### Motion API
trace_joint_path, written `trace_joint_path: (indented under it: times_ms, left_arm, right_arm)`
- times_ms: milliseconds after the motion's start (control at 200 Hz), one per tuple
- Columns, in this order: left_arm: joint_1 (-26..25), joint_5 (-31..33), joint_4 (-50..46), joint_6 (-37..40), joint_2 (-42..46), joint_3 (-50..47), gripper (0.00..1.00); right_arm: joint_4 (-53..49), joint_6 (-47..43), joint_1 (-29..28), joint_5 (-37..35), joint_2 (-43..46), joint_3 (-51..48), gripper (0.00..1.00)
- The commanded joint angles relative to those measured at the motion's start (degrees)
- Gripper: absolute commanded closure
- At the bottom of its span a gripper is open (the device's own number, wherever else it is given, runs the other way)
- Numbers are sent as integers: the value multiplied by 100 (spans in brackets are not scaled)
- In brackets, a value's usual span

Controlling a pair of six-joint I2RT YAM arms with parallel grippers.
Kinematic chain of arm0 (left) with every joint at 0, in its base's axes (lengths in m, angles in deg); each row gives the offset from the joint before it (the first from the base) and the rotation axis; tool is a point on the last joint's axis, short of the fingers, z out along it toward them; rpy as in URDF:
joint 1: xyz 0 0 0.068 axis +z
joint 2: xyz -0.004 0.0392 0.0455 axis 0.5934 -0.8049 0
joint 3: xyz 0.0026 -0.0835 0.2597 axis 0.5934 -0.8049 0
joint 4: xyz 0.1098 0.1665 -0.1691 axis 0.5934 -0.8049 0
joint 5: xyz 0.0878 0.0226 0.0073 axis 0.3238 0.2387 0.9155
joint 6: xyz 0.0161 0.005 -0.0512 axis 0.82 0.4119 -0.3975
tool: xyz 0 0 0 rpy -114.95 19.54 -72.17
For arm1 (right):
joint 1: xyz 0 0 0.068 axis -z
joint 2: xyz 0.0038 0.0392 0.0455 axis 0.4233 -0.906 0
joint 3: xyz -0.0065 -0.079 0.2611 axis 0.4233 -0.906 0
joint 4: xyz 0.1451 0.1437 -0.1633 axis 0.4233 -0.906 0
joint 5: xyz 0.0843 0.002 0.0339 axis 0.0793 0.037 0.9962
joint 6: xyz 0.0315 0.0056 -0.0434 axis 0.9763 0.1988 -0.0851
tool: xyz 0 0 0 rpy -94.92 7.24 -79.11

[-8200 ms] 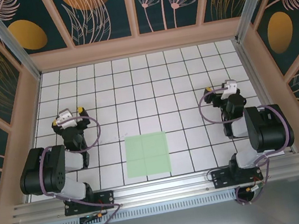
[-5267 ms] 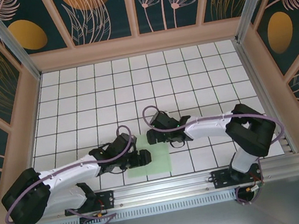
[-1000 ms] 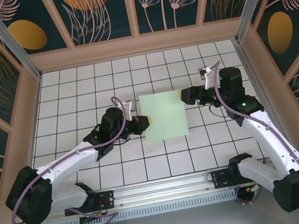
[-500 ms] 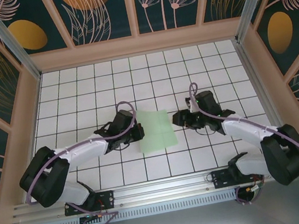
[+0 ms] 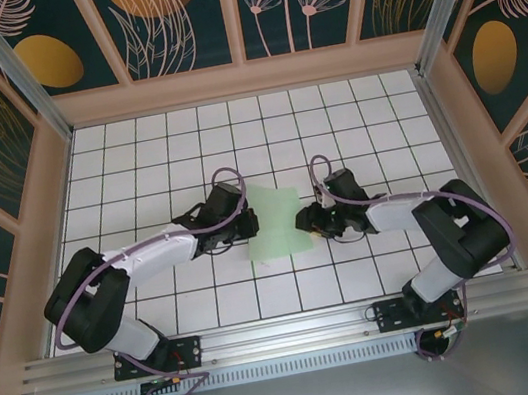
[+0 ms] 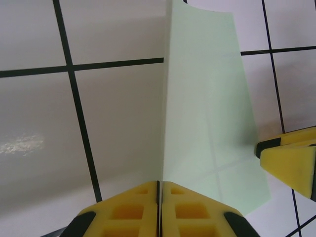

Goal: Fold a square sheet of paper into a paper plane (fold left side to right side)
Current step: Place a square sheet of paper at the center of the table, then first fold in half a square sheet of paper at the center of the table.

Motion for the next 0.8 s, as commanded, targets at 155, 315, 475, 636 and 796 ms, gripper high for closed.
trace_joint_path:
  times_ms: [155,315,475,636,796]
  left_arm:
    - [32,-623,218,10,-164,336,70]
    - [32,-1061,517,-83,-346,526,59]
    - [32,-1335,761,-177,-593,693,51]
    - [27,-1523,971,-263,-820,743,47]
    - [23,-1603,1052,-296,-927,735,45]
  right_arm:
    - [-304,-162,-105,-355,-244,96,57]
    - [-520,-280,-109,-513,-251,93,57]
    - [-490,-294,-109,-527,-231,47,57]
    - [-291,-262,-87,-443,-119,-18,57]
    - [-174,-273,145,-284,269,-118,55]
